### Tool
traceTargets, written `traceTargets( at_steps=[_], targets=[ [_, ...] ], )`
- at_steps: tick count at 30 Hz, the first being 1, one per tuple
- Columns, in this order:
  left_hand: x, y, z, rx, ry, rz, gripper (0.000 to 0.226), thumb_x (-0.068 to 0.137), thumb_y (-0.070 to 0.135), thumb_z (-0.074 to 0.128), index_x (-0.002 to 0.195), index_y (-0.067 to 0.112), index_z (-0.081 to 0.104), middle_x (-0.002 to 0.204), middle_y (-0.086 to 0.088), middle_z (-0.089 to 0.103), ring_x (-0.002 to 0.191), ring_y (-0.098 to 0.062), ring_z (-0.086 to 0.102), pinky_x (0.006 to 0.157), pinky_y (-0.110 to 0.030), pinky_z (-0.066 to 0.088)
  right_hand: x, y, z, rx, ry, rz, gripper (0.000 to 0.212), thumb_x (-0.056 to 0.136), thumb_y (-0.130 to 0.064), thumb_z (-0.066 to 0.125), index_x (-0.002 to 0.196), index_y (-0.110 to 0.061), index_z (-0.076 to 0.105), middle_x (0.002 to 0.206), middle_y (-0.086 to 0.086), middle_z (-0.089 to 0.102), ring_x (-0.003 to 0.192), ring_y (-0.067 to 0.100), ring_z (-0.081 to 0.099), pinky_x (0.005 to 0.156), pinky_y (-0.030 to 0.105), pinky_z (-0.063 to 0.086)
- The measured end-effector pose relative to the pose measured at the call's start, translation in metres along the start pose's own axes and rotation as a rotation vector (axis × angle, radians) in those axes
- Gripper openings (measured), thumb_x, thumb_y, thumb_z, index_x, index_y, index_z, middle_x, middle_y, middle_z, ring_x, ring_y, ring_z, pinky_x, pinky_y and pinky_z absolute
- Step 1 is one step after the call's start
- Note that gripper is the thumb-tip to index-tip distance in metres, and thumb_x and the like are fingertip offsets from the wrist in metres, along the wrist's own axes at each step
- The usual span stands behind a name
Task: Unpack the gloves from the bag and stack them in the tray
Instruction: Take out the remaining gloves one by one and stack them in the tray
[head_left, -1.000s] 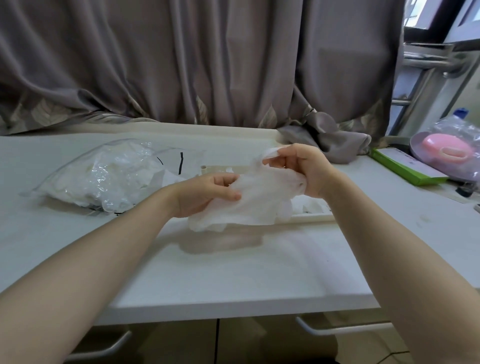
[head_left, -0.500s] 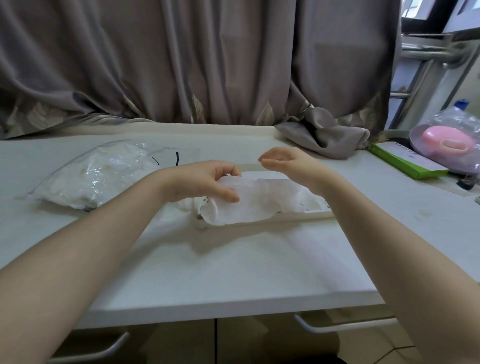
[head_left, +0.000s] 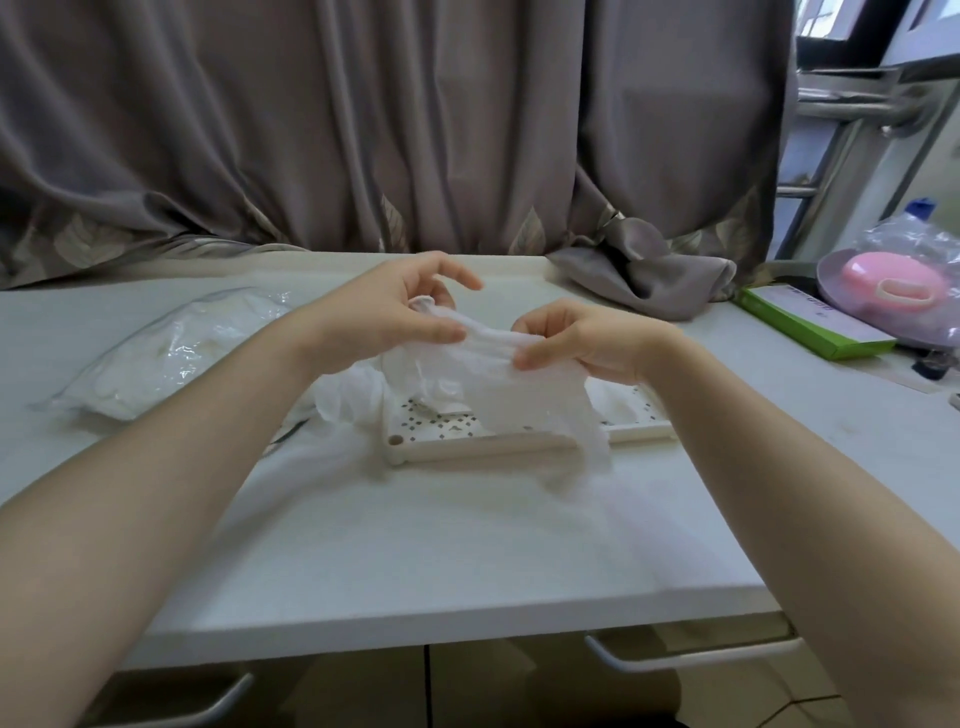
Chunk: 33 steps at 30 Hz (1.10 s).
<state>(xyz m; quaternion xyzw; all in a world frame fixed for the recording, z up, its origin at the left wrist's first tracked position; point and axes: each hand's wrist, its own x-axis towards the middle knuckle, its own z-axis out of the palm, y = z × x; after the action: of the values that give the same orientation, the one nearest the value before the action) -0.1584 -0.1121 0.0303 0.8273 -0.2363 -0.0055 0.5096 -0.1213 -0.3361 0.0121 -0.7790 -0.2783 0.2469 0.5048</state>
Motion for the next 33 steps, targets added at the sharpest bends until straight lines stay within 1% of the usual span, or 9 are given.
traceTargets(
  at_steps=[2,6,10,13,18,22,26,30,33],
  targets=[
    [0.002,-0.003,-0.001,-0.081,0.037,-0.017,0.04,0.08,-0.006,0.065,0.109,0.02,0.057,0.079,0.001,0.049,0.058,-0.001,0.051,0.053,-0.008,0.041,-0.005,0.001,-0.007,0.049,0.008,-0.019,0.005,0.07,-0.008,0.063,0.073,-0.012,0.061,0.067,-0.002,0.064,0.062,0.011,0.061,0.059,0.019,0.05],
    [0.006,-0.011,0.002,-0.384,0.119,-0.098,0.038,0.08,-0.01,0.059,0.105,0.019,0.058,0.083,-0.004,0.052,0.07,-0.012,0.059,0.061,-0.019,0.053,-0.017,0.004,-0.017,0.273,0.077,-0.084,0.03,0.074,-0.007,0.057,0.103,-0.001,0.061,0.084,0.004,0.067,0.074,0.016,0.065,0.068,0.025,0.055],
    [0.011,-0.017,0.007,-0.695,0.216,-0.171,0.018,0.091,0.002,0.048,0.097,0.016,0.058,0.078,0.002,0.064,0.061,-0.008,0.063,0.052,-0.019,0.051,-0.029,0.011,-0.026,0.447,0.181,-0.111,0.018,0.079,-0.009,0.059,0.097,-0.008,0.061,0.076,0.003,0.069,0.064,0.015,0.066,0.057,0.027,0.054],
    [0.015,-0.026,0.01,-0.877,0.223,-0.217,0.014,0.094,0.009,0.044,0.091,0.012,0.057,0.076,0.0,0.067,0.067,-0.012,0.066,0.062,-0.022,0.054,-0.032,0.02,-0.033,0.501,0.304,-0.03,0.006,0.082,-0.008,0.058,0.084,-0.012,0.055,0.068,-0.001,0.065,0.055,0.01,0.064,0.058,0.025,0.056],
    [0.024,-0.041,0.02,-0.613,0.295,-0.262,0.013,0.094,0.009,0.048,0.094,0.02,0.055,0.08,0.0,0.061,0.063,-0.013,0.06,0.056,-0.026,0.048,-0.034,0.035,-0.037,0.487,0.412,0.089,0.005,0.094,-0.012,0.053,0.089,-0.011,0.054,0.075,0.01,0.067,0.061,0.02,0.067,0.063,0.032,0.058],
    [0.03,-0.033,0.025,-0.511,0.246,-0.188,0.024,0.094,0.005,0.048,0.096,0.025,0.061,0.082,-0.001,0.067,0.066,-0.012,0.062,0.055,-0.023,0.049,-0.022,0.041,-0.031,0.203,0.402,0.059,0.006,0.094,-0.02,0.055,0.096,-0.015,0.059,0.096,0.004,0.068,0.087,0.019,0.065,0.083,0.032,0.053],
    [0.038,-0.017,0.029,-0.385,0.134,-0.097,0.041,0.095,-0.002,0.041,0.083,0.024,0.071,0.09,-0.005,0.07,0.079,-0.016,0.066,0.066,-0.025,0.054,-0.001,0.031,-0.016,0.159,0.139,-0.076,0.029,0.091,-0.026,0.057,0.119,-0.023,0.058,0.119,-0.004,0.063,0.117,0.014,0.054,0.104,0.034,0.039],
    [0.05,-0.004,0.027,-0.394,0.128,-0.019,0.059,0.094,-0.008,0.035,0.059,0.02,0.072,0.085,0.001,0.073,0.086,-0.015,0.068,0.081,-0.032,0.054,0.01,0.025,-0.018,0.24,0.042,-0.11,0.015,0.08,-0.016,0.06,0.092,-0.007,0.056,0.085,0.003,0.06,0.077,0.012,0.059,0.074,0.022,0.048],
    [0.057,-0.005,0.02,-0.426,0.175,-0.012,0.056,0.092,-0.01,0.035,0.061,0.017,0.073,0.083,0.003,0.073,0.086,-0.011,0.067,0.082,-0.026,0.053,0.004,0.031,-0.04,0.284,0.059,-0.031,0.031,0.069,-0.013,0.076,0.089,-0.006,0.053,0.08,0.006,0.059,0.068,0.015,0.059,0.065,0.025,0.048]
  ],
)
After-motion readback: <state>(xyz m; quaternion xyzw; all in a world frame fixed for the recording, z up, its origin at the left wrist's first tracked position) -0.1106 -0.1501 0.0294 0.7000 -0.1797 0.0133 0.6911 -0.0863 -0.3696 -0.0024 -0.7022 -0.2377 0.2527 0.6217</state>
